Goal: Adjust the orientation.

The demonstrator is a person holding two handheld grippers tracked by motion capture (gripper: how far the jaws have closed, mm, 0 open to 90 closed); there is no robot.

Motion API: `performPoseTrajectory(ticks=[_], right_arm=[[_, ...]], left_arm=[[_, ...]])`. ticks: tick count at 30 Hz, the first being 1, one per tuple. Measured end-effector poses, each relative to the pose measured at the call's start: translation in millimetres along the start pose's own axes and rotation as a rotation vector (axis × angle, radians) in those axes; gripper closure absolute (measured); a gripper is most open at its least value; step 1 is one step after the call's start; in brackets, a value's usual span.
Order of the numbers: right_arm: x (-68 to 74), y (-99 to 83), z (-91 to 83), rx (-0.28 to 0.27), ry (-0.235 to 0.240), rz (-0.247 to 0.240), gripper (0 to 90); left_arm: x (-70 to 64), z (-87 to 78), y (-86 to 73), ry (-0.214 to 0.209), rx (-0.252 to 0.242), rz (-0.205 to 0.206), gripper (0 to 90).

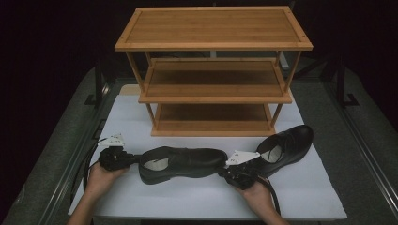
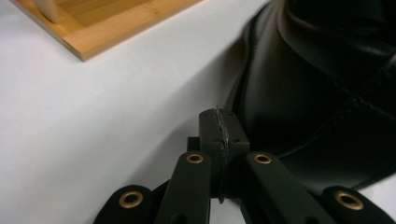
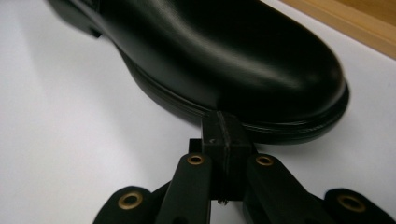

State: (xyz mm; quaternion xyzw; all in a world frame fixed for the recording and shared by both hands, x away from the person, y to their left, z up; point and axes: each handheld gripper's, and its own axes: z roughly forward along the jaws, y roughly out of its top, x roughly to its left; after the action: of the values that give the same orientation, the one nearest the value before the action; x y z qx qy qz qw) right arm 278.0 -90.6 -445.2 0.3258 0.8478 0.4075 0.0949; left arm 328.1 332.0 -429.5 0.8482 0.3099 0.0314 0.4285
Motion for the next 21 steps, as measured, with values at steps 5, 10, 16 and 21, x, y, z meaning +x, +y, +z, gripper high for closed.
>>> performPoseTrajectory(ticks=[5, 10, 16, 21], right_arm=[[-3.4, 5.1, 9.0, -0.013, -0.019, 0.021, 89.9], [-8.8, 6.2, 11.8, -0.026, -0.037, 0.049, 89.9], [-15.1, 12.8, 18.0, -0.034, -0.077, 0.064, 89.8], [-23.2, 16.7, 27.5, -0.064, -0.098, 0.093, 89.9]], left_arm=[[-6.3, -1.2, -2.2, -0.018, 0.008, 0.017, 90.0], [-11.5, 1.8, -2.1, -0.043, 0.014, 0.027, 90.0], [-22.6, 4.5, -4.1, -0.075, 0.023, 0.041, 90.0], [-30.8, 10.2, -4.1, -0.124, 0.024, 0.055, 90.0]])
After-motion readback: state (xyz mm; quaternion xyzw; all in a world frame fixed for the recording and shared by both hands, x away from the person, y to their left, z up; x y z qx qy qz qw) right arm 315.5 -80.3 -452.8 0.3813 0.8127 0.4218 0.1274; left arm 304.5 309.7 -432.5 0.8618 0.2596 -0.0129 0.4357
